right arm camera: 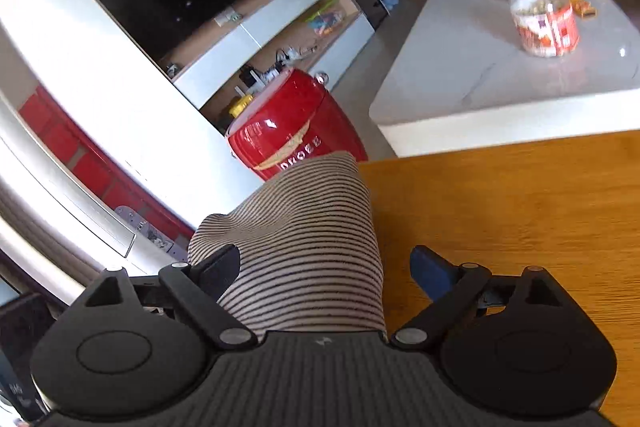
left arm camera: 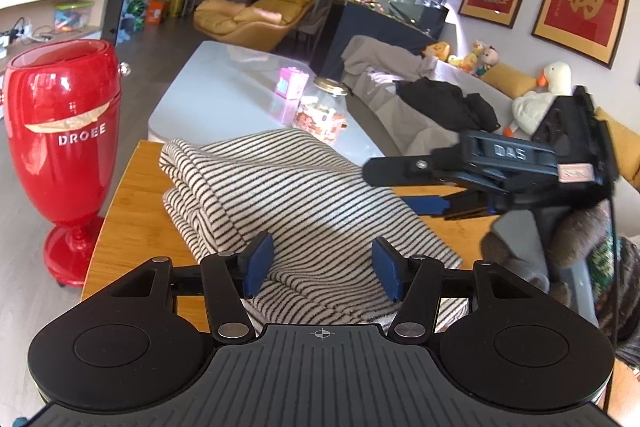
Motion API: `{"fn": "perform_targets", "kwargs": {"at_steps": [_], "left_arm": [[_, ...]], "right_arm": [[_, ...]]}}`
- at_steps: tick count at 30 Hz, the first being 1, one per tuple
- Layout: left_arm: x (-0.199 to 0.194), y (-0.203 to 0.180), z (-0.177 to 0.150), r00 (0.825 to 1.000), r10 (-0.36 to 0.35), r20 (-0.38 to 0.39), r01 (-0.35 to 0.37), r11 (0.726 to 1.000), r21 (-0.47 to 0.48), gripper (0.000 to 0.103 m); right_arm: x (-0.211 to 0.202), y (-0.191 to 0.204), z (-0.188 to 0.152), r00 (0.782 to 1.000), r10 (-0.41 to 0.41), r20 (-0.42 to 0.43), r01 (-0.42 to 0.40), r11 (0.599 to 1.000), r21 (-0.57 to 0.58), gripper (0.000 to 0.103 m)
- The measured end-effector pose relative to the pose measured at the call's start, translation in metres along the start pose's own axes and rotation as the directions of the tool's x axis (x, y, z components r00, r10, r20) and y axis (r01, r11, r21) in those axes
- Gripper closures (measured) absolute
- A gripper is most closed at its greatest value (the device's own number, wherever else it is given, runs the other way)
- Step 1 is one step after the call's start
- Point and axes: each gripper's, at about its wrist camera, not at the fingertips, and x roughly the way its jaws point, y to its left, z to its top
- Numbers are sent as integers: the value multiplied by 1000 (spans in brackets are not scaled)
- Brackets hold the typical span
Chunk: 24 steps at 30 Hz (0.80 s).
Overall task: Fold clothes
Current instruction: 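Release the sweater and pull both grippers back from the folded bundle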
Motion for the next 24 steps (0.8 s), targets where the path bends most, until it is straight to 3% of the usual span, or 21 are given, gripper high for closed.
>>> {"fn": "perform_targets", "kwargs": {"at_steps": [2,4,7,9,12,17,20,23,24], "left_arm": [[0,2,0,1000,-7,-1,7,1000,-5,43],[0,3,1,1000,-16,-2,16,1000,-12,43],[0,7,1,1000,-16,5,16,1000,-26,36],[-1,11,1,1000,-15,13,15,999,-40,34],[3,14,2,999,-39,16,40,997,-65,35],[13,-10,4,1000,29,2,-29,999,37,34],[13,-22,2,998,68,5,-68,994,91,29],[1,-40,-12,989,147,4,-146,986,77,27],[-3,-45,-17,985,173,4,-172,982,73,20]], "right_arm": [[18,-9,3,998,28,-62,-24,997,69,9],[19,-1,3,995,64,-71,-60,996,61,25],[-1,24,6,991,129,22,-127,989,-70,41],[-8,26,9,991,127,51,-124,990,-67,44],[7,14,7,998,-67,16,68,993,-94,44],[-2,0,-5,995,-90,47,91,996,-7,39],[-22,15,-20,985,-143,94,152,984,-98,30],[-46,22,-43,974,-185,129,205,966,-158,12],[-55,23,-53,970,-198,138,221,960,-173,1]]}}
